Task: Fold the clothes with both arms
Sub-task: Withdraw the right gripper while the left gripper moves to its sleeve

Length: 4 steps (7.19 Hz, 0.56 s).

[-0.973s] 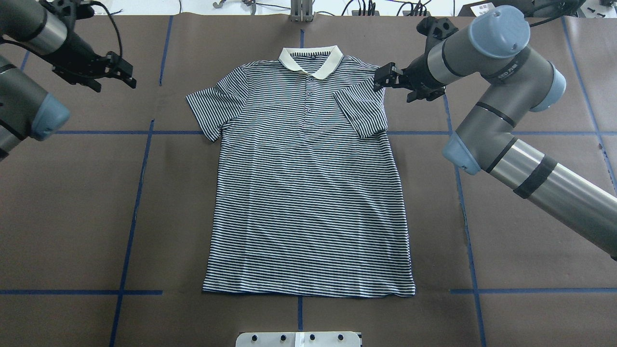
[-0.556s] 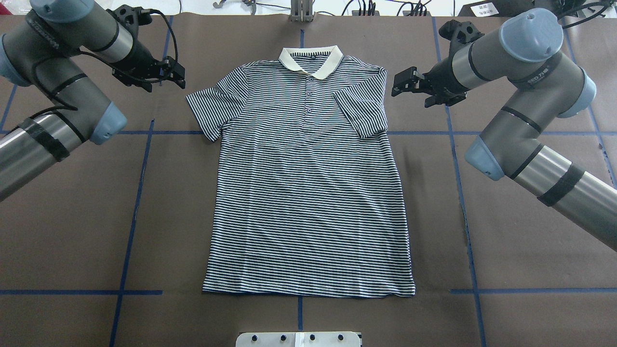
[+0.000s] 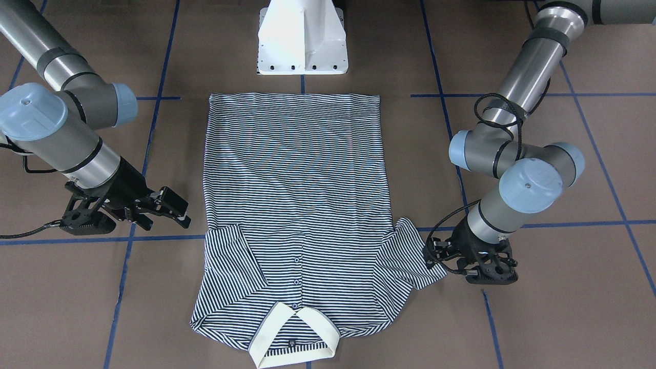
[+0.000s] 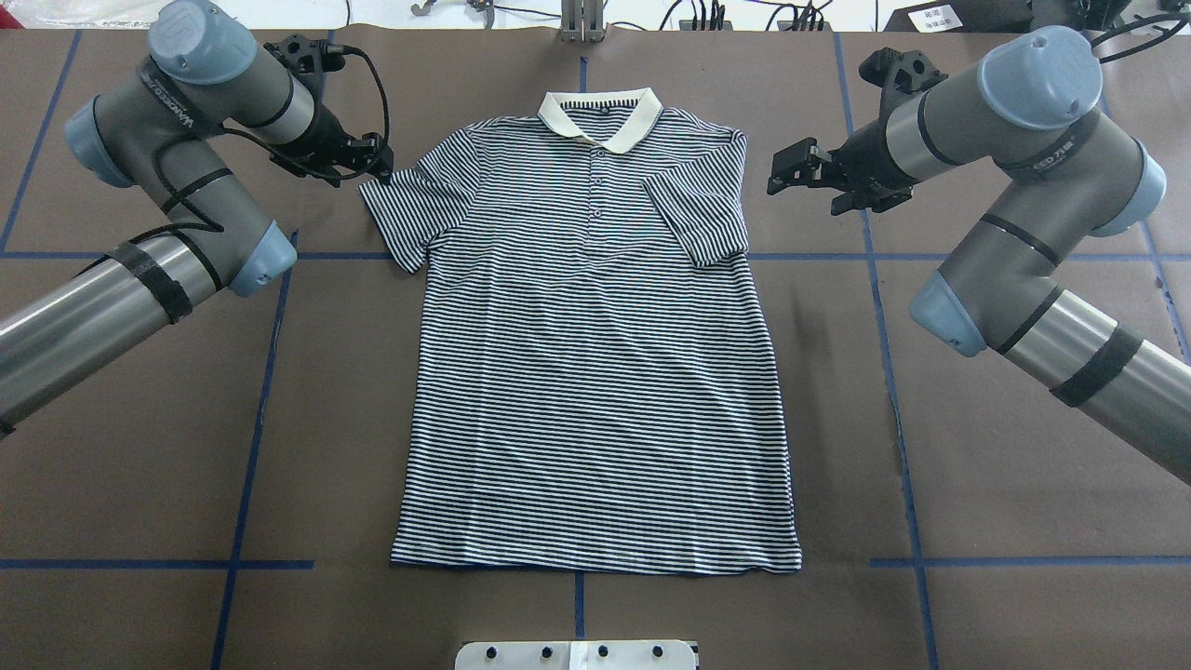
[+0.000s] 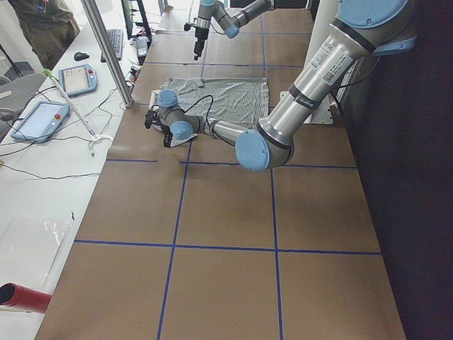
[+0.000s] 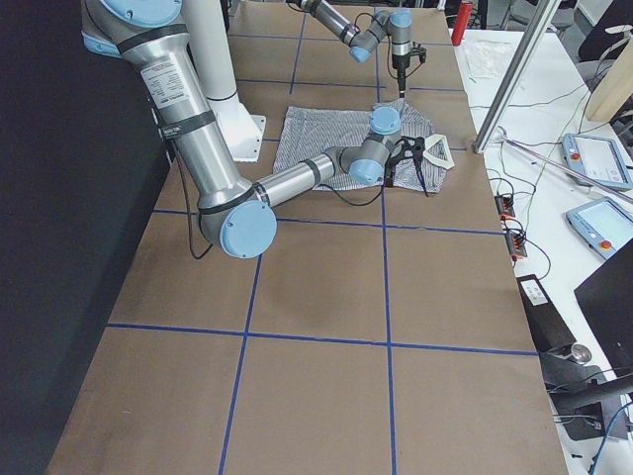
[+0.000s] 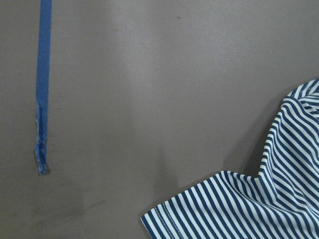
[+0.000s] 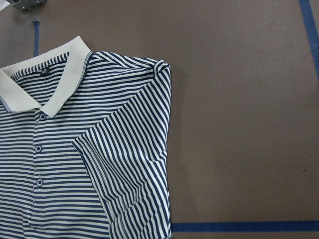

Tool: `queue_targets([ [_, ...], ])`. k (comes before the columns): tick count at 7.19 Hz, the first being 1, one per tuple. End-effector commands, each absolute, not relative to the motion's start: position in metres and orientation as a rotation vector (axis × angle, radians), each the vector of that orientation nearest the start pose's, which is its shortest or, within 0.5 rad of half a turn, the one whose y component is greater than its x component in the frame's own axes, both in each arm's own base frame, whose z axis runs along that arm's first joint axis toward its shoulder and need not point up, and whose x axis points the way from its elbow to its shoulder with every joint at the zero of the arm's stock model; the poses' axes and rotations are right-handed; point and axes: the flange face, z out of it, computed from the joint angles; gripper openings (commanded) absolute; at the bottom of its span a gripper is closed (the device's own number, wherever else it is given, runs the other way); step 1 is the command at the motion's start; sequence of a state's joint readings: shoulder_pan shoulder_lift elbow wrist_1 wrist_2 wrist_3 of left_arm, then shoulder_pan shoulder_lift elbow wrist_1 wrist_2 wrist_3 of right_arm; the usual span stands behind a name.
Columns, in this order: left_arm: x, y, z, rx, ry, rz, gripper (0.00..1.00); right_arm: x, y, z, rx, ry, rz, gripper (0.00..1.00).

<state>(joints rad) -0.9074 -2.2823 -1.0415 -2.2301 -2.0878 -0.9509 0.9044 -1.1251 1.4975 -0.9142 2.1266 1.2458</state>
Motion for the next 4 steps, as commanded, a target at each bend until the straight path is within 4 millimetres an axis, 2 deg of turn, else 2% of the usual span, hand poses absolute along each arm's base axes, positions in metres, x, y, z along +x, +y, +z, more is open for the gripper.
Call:
queue_targets([
  [1,0.4351,-0.6777,0.4034,0.228,0.914,-0.044,0.70,-0.3530,-0.5792,0.3646,0.164,-1.102,0.236,1.00],
  [4,0.4358,-0.6794,0.4107,0.228,0.906,-0.048,0.60,-0.3530,-0.5797,0.3637,0.168,-1.102,0.237,1.00],
])
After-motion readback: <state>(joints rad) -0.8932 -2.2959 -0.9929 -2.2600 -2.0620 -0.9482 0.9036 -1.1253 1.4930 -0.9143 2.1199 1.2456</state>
